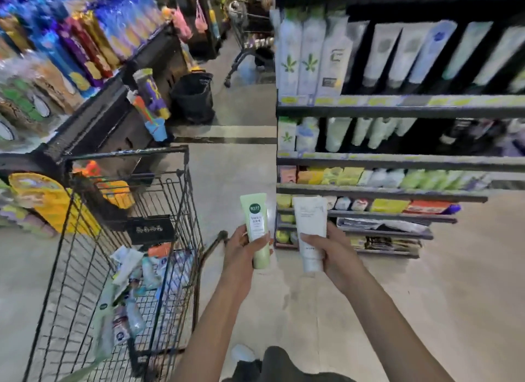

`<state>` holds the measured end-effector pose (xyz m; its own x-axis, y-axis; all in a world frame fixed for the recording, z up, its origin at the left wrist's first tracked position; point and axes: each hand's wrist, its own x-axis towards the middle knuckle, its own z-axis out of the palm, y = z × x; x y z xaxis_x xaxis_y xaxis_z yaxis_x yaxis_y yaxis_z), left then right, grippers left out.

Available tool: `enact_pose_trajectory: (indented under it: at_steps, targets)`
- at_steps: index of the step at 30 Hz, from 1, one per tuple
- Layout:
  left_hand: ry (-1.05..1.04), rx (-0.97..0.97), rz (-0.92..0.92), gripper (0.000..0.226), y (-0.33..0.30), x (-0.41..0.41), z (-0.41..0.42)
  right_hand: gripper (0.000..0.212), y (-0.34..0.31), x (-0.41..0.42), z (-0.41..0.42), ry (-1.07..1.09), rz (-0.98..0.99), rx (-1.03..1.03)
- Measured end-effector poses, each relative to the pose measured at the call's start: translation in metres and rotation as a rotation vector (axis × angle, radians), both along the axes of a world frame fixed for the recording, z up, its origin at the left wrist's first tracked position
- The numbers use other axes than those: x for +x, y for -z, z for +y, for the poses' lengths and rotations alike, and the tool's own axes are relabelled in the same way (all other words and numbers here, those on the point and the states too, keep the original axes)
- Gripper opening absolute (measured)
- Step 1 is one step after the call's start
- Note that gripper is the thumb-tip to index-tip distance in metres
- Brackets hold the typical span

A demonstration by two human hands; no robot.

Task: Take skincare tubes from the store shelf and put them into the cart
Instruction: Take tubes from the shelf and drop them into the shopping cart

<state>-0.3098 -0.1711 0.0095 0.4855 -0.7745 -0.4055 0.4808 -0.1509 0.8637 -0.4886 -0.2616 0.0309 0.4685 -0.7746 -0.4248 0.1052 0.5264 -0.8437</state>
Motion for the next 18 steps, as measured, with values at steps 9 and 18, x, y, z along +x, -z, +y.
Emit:
enact_pose_trajectory:
  at_steps: [9, 18]
  targets:
    - [0.142, -0.021, -0.058, 0.047, -0.007, -0.12, -0.034, 0.048, -0.001, -0.134, -0.009, 0.163, 0.005, 0.021]
    - [0.194, -0.002, -0.141, 0.052, -0.007, -0.187, -0.066, 0.047, 0.005, -0.213, -0.025, 0.211, 0.034, 0.008]
